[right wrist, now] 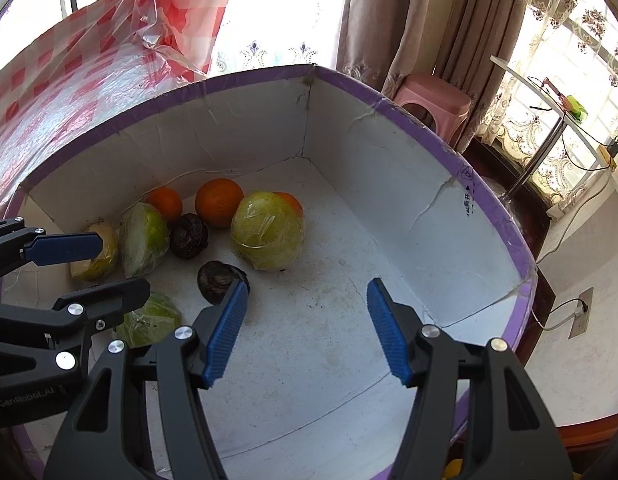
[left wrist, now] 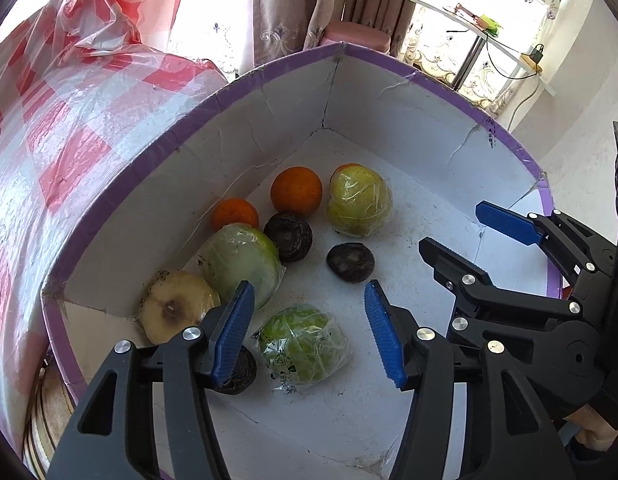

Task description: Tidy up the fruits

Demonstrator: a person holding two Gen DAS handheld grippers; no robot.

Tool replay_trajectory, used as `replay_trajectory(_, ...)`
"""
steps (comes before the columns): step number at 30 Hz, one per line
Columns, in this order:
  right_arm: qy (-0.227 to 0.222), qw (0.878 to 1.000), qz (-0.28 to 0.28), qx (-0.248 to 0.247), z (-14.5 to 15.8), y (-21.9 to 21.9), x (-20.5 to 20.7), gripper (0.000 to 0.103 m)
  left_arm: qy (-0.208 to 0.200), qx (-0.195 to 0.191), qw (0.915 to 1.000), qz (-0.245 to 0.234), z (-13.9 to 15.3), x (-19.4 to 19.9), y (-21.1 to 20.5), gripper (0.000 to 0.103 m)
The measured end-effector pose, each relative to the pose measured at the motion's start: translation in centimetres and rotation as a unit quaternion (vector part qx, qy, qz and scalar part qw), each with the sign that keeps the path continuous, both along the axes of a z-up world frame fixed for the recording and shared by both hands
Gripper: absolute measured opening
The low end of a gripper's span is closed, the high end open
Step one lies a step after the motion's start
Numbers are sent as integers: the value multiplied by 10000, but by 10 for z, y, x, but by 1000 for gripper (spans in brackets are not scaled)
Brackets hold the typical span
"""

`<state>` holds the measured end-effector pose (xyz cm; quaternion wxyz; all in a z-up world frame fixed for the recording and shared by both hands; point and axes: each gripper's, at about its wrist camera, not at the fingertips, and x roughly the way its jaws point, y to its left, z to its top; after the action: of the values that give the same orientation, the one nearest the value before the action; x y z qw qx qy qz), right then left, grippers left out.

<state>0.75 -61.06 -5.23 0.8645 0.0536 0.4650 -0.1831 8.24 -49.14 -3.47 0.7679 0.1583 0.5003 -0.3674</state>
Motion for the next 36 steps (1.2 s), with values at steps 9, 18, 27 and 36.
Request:
replay_trajectory(9,-68,9999,-20,-71,6,10,-6,72,-106,-442,9986,281,18,1,22,77)
replay_trajectory(18,-253,9991,-226,-266,28,26,-21,73,17,-1065,9923,624,39,-6,72,79)
replay_trajectory(27,-590,9954,-625,-416,59,58,-52,78,-75,-1551,9838,898,51,-34,120,88)
replay_trajectory(36,-765,9901,-1082,-452,63,78,-92,78,-410,-1561,9842,734,59,-66,134,91)
